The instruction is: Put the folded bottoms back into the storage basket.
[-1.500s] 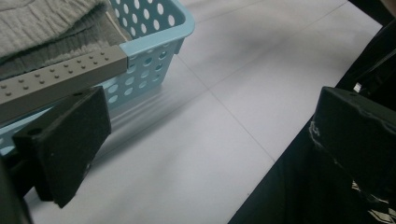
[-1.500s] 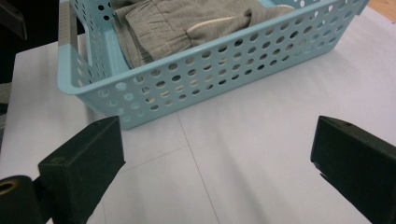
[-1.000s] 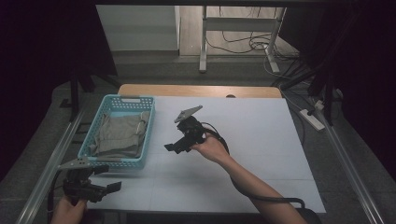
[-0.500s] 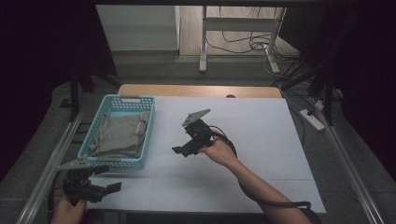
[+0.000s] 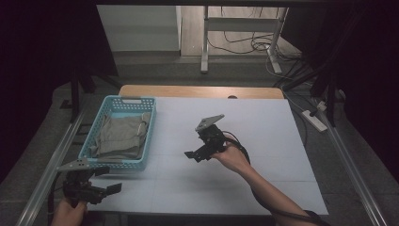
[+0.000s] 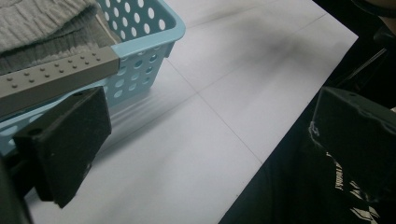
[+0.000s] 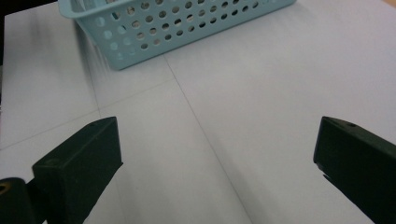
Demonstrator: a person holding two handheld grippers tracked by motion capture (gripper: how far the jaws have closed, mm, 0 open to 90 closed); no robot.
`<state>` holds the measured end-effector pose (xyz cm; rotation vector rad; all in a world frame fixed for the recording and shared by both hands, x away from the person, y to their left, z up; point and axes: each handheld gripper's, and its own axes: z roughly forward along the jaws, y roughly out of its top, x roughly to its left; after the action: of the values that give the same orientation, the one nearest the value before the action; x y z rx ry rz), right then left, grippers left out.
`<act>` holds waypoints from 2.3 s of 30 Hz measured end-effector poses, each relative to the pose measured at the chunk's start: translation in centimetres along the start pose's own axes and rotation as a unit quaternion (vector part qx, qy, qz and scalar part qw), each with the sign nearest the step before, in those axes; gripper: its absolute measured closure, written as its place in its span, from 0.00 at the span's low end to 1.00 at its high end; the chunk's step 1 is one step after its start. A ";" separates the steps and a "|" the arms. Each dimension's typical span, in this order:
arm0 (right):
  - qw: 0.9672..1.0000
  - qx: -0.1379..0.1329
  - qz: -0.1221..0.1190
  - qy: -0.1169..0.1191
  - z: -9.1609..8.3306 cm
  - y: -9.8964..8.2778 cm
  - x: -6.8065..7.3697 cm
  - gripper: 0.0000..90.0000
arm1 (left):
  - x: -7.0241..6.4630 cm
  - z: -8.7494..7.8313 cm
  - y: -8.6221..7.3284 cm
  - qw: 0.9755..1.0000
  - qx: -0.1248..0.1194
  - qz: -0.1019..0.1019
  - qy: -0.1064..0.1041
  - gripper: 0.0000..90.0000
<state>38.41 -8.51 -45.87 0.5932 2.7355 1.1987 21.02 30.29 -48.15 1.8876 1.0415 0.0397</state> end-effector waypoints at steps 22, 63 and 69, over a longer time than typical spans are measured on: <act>0.999 -0.006 0.028 -0.022 -3.9 -2.6 0.2 0.00 | 0.1 -0.1 0.0 1.000 -0.003 -0.006 0.001 0.00; 0.995 -0.003 0.066 -0.071 -9.6 -7.7 1.5 0.00 | 0.2 -0.2 -0.1 1.000 -0.009 -0.008 -0.004 0.00; 0.993 -0.006 0.078 -0.085 -10.9 -8.8 1.6 0.00 | 0.2 -0.2 -0.1 1.000 -0.009 -0.009 -0.004 0.00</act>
<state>31.63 -20.80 -44.65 0.8793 2.5780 1.1371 21.01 30.57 -48.20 1.8600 1.0481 0.0307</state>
